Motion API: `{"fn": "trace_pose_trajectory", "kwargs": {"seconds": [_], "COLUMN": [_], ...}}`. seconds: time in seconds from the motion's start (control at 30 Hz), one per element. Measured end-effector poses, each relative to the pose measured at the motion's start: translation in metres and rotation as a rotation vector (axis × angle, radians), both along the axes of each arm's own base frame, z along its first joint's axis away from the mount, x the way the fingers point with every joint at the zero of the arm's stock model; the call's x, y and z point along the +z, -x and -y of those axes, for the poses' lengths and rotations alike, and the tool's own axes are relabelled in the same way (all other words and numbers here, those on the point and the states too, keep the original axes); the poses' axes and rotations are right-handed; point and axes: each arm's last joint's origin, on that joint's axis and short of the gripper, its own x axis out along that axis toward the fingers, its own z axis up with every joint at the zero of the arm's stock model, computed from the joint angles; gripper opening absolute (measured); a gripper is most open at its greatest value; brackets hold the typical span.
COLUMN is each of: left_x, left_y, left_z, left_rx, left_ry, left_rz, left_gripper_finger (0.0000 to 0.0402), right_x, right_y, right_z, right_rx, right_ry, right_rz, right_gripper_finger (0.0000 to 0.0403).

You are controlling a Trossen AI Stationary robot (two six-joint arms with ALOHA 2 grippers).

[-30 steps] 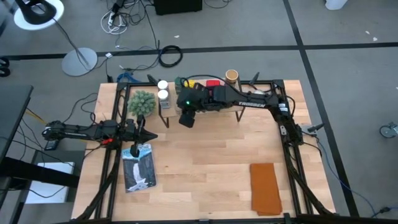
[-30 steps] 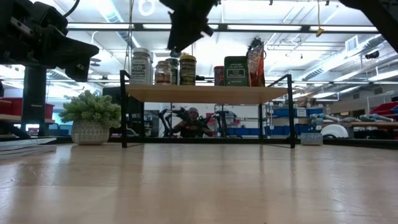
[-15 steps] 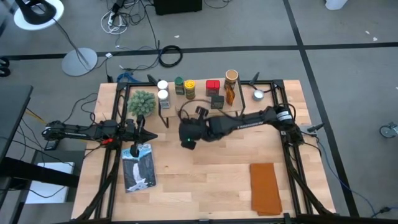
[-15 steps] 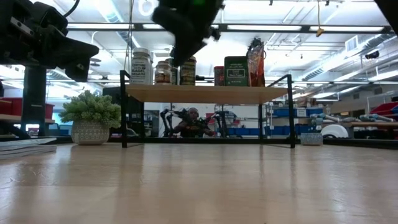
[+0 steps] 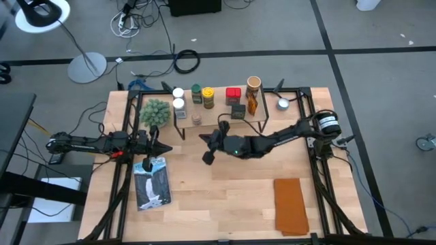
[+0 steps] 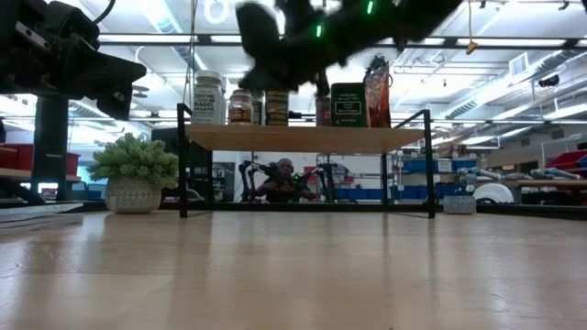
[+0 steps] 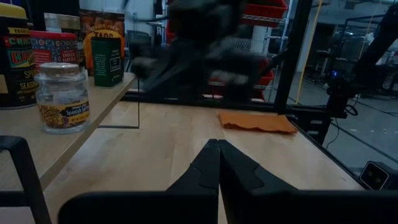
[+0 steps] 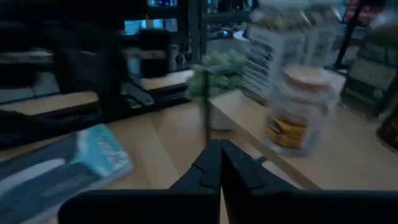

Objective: Shelf spices
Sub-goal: Put the transparent seasoning bottle on the shelf

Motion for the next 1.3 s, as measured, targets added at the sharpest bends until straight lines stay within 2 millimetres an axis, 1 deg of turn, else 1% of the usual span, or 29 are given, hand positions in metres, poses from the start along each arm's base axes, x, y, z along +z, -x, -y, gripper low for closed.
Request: {"fn": "trace_pose_trajectory", "kwargs": {"seconds": [0.1, 0.17, 0.33, 0.43, 0.63, 0.77, 0.83, 0.9, 1.03, 1.17, 1.3], "left_x": [0.000, 0.000, 0.000, 0.001, 0.001, 0.001, 0.001, 0.001, 0.001, 0.001, 0.001], "left_y": [0.000, 0.000, 0.000, 0.000, 0.000, 0.000, 0.000, 0.000, 0.000, 0.000, 0.000], "left_z": [0.000, 0.000, 0.000, 0.000, 0.000, 0.000, 0.000, 0.000, 0.000, 0.000, 0.000], "left_rx": [0.000, 0.000, -0.001, 0.000, 0.000, 0.000, 0.000, 0.000, -0.001, 0.000, 0.000], "left_ry": [0.000, 0.000, 0.000, 0.001, 0.001, 0.001, 0.001, 0.001, 0.001, 0.001, 0.001], "left_rz": [-0.001, 0.000, 0.000, 0.008, 0.014, 0.013, 0.014, 0.013, 0.014, 0.014, 0.013], "left_gripper_finger": [0.0008, 0.0008, 0.0008, 0.0008, 0.0008, 0.0008, 0.0008, 0.0008, 0.0008, 0.0008, 0.0008], "right_x": [-0.014, -0.017, -0.011, -0.010, -0.012, -0.012, -0.012, -0.010, -0.002, 0.017, 0.041], "right_y": [-0.005, -0.010, -0.014, -0.014, -0.013, -0.011, -0.011, -0.011, -0.009, -0.001, 0.014], "right_z": [0.015, 0.022, 0.029, 0.036, 0.047, 0.052, 0.053, 0.048, 0.030, 0.010, -0.014], "right_rx": [0.033, 0.034, 0.020, -0.005, -0.032, -0.128, -0.136, -0.129, -0.091, -0.075, -0.011], "right_ry": [-0.023, -0.018, 0.036, 0.070, 0.081, 0.112, 0.115, 0.125, 0.143, 0.162, 0.246], "right_rz": [-0.004, -0.009, -0.006, -0.020, -0.040, -0.061, -0.062, -0.062, -0.046, -0.030, -0.061], "right_gripper_finger": [0.0001, 0.0001, 0.0001, 0.0000, 0.0000, 0.0000, 0.0000, 0.0000, 0.0000, 0.0001, 0.0006]}}
